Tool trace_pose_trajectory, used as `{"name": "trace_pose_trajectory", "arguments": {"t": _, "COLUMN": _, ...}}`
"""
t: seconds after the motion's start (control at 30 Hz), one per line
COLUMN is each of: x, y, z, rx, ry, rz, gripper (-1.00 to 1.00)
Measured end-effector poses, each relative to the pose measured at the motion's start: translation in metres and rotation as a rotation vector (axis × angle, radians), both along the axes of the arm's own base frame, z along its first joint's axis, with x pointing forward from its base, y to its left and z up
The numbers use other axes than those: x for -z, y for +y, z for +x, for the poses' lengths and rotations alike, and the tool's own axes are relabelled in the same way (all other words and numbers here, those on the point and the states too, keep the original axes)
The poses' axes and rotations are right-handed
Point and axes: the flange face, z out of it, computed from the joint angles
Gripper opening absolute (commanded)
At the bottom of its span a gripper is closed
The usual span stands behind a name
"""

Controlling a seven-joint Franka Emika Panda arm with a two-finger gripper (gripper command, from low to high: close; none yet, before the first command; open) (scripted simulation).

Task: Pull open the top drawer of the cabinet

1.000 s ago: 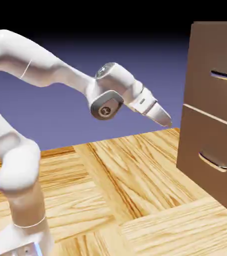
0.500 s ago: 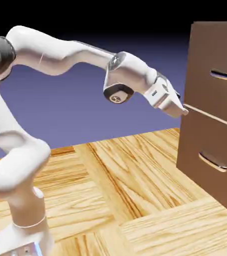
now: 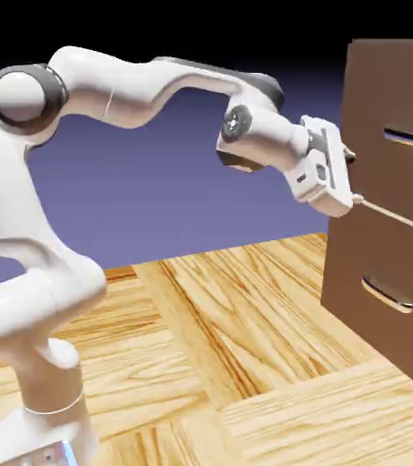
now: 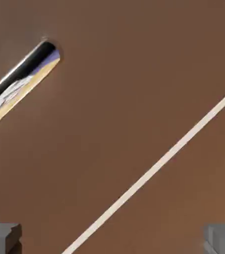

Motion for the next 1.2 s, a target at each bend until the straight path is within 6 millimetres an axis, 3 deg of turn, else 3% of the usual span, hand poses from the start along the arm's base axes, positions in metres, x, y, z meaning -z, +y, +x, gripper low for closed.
{"name": "trace_pose_trajectory", "arguments": {"t": 0.47, "x": 0.003, "y": 0.012, "z": 0.051, "rx": 0.078, "ry": -0.205, "rz": 0.404, "gripper": 0.0}}
{"name": "trace_pose_trajectory", "arguments": {"t": 0.8, "x": -0.019, "y": 0.025, "z": 0.084, "rx": 0.133, "ry": -0.38, "rz": 0.726, "gripper": 0.0}}
{"name": "trace_pose_trajectory", "arguments": {"t": 0.87, "x": -0.02, "y": 0.025, "z": 0.084, "rx": 0.133, "ry": -0.38, "rz": 0.727, "gripper": 0.0}}
{"name": "trace_pose_trajectory", "arguments": {"t": 1.0, "x": -0.027, "y": 0.026, "z": 0.106, "rx": 0.128, "ry": -0.391, "rz": 0.72, "gripper": 0.0}}
{"name": "trace_pose_trajectory", "arguments": {"t": 1.13, "x": -0.02, "y": 0.025, "z": 0.133, "rx": 0.132, "ry": -0.381, "rz": 0.726, "gripper": 0.0}}
{"name": "trace_pose_trajectory", "arguments": {"t": 1.17, "x": -0.02, "y": 0.025, "z": 0.134, "rx": 0.133, "ry": -0.38, "rz": 0.727, "gripper": -1.0}}
{"name": "trace_pose_trajectory", "arguments": {"t": 1.2, "x": -0.02, "y": 0.025, "z": 0.134, "rx": 0.133, "ry": -0.38, "rz": 0.727, "gripper": -1.0}}
